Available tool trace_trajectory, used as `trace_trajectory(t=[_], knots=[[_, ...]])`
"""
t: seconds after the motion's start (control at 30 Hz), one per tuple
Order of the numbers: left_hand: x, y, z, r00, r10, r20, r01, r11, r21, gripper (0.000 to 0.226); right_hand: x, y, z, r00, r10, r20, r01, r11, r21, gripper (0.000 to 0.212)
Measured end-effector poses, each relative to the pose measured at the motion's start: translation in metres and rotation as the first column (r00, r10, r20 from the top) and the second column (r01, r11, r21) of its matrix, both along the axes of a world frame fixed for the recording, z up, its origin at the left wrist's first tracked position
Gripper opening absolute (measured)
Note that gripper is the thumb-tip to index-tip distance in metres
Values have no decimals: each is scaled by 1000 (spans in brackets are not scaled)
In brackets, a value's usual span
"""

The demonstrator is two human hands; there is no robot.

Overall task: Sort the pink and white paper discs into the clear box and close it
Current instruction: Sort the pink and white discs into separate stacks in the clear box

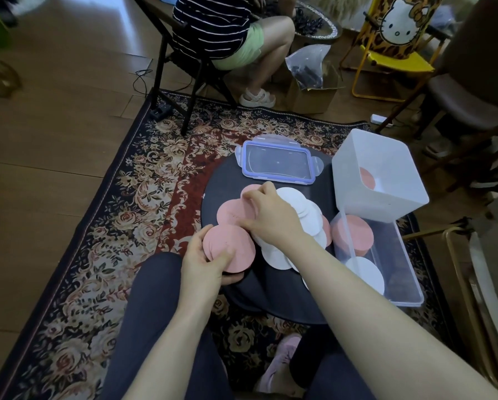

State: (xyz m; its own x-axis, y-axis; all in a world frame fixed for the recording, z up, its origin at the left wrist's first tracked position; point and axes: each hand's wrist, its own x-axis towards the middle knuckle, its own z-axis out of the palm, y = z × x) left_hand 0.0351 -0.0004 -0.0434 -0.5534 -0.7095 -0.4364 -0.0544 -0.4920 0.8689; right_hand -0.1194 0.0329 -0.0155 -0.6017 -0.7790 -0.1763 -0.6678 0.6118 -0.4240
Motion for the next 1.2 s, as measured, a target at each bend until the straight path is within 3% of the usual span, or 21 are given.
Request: trace_trajectory(t=[0.27,0.57,0.63,0.7,0.77,0.87,1.03,1.2], knots=[[3,-2,-1,1000,10,-5,-10,1000,1,52,-2,7,4,979,-200,42,203,971,-126,22],[0,0,-2,1000,3,-7,-2,1000,21,48,-21,52,6,906,-399,144,408,912,-43,18],[-2,1,-2,1000,-12,-18,13,999,37,46,-18,62,5,899,-426,105,436,895,-99,22],[-4,3,-2,999,-36,-38,38,997,64,43,-12,71,9,872,-460,165,488,842,-230,24],[-6,5,0,996,-56,-66,61,995,78,43,-5,78,14,806,-448,387,573,753,-324,23],[-9,9,5,991,-96,-94,102,993,58,42,11,87,17,623,-336,706,677,684,-272,14],[-11,18,12,981,-173,-87,174,985,-1,57,28,94,9,587,-287,757,650,724,-230,10],[-11,25,13,971,-228,-65,223,971,-87,40,39,100,7,597,-200,777,580,776,-246,14]])
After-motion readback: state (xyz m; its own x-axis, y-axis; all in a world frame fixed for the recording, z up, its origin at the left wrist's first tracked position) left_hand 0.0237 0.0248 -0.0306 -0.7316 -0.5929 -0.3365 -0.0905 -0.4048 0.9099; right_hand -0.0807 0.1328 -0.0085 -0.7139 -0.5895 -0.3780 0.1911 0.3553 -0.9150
